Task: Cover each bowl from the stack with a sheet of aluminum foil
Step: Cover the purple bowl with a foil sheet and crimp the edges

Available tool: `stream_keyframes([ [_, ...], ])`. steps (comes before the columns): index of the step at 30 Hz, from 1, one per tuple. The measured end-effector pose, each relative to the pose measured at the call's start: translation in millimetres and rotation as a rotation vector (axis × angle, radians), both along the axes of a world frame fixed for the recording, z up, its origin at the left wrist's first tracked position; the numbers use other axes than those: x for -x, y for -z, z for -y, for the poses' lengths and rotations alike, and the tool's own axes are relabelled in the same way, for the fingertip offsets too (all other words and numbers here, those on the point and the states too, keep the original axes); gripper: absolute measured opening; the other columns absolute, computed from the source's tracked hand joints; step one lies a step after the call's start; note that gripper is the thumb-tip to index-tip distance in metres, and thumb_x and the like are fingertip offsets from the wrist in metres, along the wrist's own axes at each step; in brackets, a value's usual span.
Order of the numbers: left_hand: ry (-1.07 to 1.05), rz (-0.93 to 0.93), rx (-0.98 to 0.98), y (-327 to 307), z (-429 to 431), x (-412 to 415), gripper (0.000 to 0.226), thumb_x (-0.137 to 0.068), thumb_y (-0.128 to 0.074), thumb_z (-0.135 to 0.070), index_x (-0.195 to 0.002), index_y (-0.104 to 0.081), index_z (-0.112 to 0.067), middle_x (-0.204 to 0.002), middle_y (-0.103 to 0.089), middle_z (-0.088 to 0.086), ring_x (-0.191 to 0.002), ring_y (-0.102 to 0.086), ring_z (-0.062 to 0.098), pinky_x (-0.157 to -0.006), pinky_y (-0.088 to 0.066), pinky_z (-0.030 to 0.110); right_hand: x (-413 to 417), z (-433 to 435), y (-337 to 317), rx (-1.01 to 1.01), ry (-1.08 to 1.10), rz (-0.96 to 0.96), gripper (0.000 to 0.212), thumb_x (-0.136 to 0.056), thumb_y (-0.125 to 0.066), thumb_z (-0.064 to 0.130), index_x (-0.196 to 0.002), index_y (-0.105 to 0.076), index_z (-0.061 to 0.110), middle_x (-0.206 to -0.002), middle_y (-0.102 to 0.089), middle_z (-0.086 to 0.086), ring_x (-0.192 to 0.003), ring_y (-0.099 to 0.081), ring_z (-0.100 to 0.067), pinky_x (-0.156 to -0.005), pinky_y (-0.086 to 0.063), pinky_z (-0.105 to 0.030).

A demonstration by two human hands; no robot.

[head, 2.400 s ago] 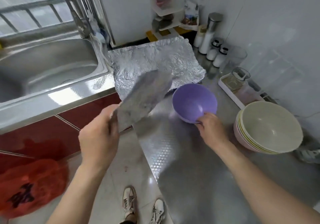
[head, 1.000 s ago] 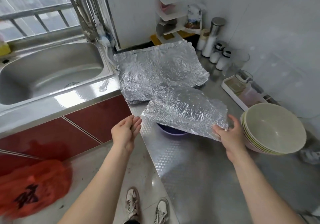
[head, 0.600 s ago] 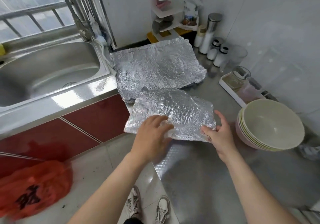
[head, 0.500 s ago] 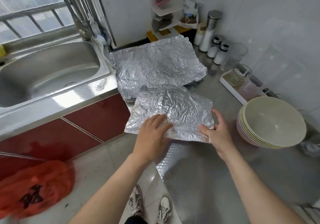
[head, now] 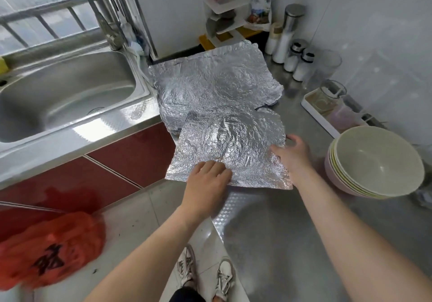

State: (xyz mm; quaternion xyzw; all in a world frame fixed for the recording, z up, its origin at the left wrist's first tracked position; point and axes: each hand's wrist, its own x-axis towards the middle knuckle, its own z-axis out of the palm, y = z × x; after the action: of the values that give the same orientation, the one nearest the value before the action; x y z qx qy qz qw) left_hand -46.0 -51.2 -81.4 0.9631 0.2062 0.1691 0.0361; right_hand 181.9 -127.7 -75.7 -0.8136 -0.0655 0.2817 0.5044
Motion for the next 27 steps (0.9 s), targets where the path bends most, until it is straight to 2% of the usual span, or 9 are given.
stream_keyframes([
  [4, 0.051, -0.013, -0.034, 2, -6, -12, 0.012, -0.072, -0.071, -0.016, -0.083, -0.065, -0.017, -0.081, -0.062, -0.001, -0.075, -0.057, 0.021, -0.064, -0.044, 0.032, -5, -3, -6, 0.029, -0.068, 0.055, 0.061, -0.078, -0.077, 0.014, -0.132, -0.048, 0.016, -0.124, -0.055, -0.007, -0.106, -0.056, -0.022, -0.084, -0.043, -0.028],
  [8, 0.141, 0.002, -0.060, 2, 0, -18, 0.002, -0.080, -0.062, -0.017, -0.079, -0.063, -0.016, -0.077, -0.062, -0.001, -0.070, -0.058, 0.021, -0.056, -0.045, 0.031, -14, 1, -17, 0.059, -0.168, 0.087, 0.072, -0.077, -0.078, 0.014, -0.139, -0.041, 0.018, -0.127, -0.050, -0.011, -0.108, -0.050, -0.020, -0.088, -0.040, -0.029],
  [11, 0.107, -0.007, -0.076, 7, 11, -19, 0.019, -0.076, -0.075, -0.030, -0.079, -0.060, -0.018, -0.078, -0.059, -0.003, -0.071, -0.053, 0.019, -0.056, -0.042, 0.031, -18, 6, -23, 0.065, -0.256, 0.119, 0.076, -0.079, -0.077, 0.016, -0.142, -0.035, 0.026, -0.132, -0.046, -0.016, -0.111, -0.046, -0.017, -0.092, -0.041, -0.032],
  [13, 0.087, -0.025, -0.062, 9, 18, -18, 0.030, -0.077, -0.075, -0.044, -0.083, -0.060, -0.018, -0.083, -0.057, -0.003, -0.075, -0.050, 0.019, -0.059, -0.040, 0.032, -18, 7, -25, 0.066, -0.300, 0.147, 0.079, -0.081, -0.075, 0.013, -0.144, -0.031, 0.030, -0.137, -0.043, -0.016, -0.116, -0.045, -0.018, -0.089, -0.042, -0.030],
  [14, 0.091, -0.037, -0.052, 11, 21, -17, 0.033, -0.079, -0.073, -0.048, -0.087, -0.060, -0.019, -0.086, -0.057, -0.002, -0.077, -0.049, 0.019, -0.060, -0.040, 0.033, -17, 6, -25, 0.059, -0.316, 0.151, 0.079, -0.081, -0.074, 0.011, -0.144, -0.030, 0.032, -0.137, -0.042, -0.015, -0.112, -0.047, -0.016, -0.084, -0.043, -0.027],
  [17, 0.149, -0.051, -0.027, 14, 23, -13, 0.034, -0.081, -0.072, -0.048, -0.094, -0.059, -0.019, -0.092, -0.058, -0.001, -0.081, -0.049, 0.019, -0.064, -0.044, 0.032, -16, 3, -22, 0.038, -0.307, 0.120, 0.080, -0.081, -0.071, 0.002, -0.142, -0.031, 0.034, -0.125, -0.041, -0.011, -0.082, -0.048, -0.007, -0.064, -0.044, -0.021],
  [21, 0.165, -0.140, 0.019, 8, 18, -10, 0.036, -0.083, -0.069, -0.050, -0.101, -0.059, -0.021, -0.100, -0.058, 0.001, -0.085, -0.052, 0.018, -0.069, -0.049, 0.031, -16, -5, -19, 0.046, -0.227, 0.076, 0.066, -0.081, -0.069, 0.006, -0.136, -0.038, 0.027, -0.117, -0.045, -0.011, -0.075, -0.045, -0.009, -0.060, -0.042, -0.024],
  [25, 0.180, -0.209, 0.107, -9, 18, -4, 0.038, -0.079, -0.063, -0.053, -0.107, -0.058, -0.027, -0.109, -0.056, -0.001, -0.093, -0.052, 0.017, -0.074, -0.048, 0.032, -13, -8, -18, 0.015, -0.198, 0.152, 0.051, -0.088, -0.063, 0.015, -0.134, -0.042, 0.025, -0.117, -0.046, -0.007, -0.071, -0.048, -0.011, -0.058, -0.042, -0.024],
  [27, 0.172, -0.165, 0.167, -19, 17, -5, 0.037, -0.080, -0.061, -0.051, -0.109, -0.059, -0.027, -0.112, -0.055, -0.001, -0.099, -0.051, 0.017, -0.077, -0.046, 0.034, -10, -9, -19, -0.003, -0.230, 0.224, 0.050, -0.091, -0.061, 0.016, -0.135, -0.041, 0.027, -0.115, -0.044, -0.003, -0.079, -0.048, -0.013, -0.069, -0.047, -0.027],
])
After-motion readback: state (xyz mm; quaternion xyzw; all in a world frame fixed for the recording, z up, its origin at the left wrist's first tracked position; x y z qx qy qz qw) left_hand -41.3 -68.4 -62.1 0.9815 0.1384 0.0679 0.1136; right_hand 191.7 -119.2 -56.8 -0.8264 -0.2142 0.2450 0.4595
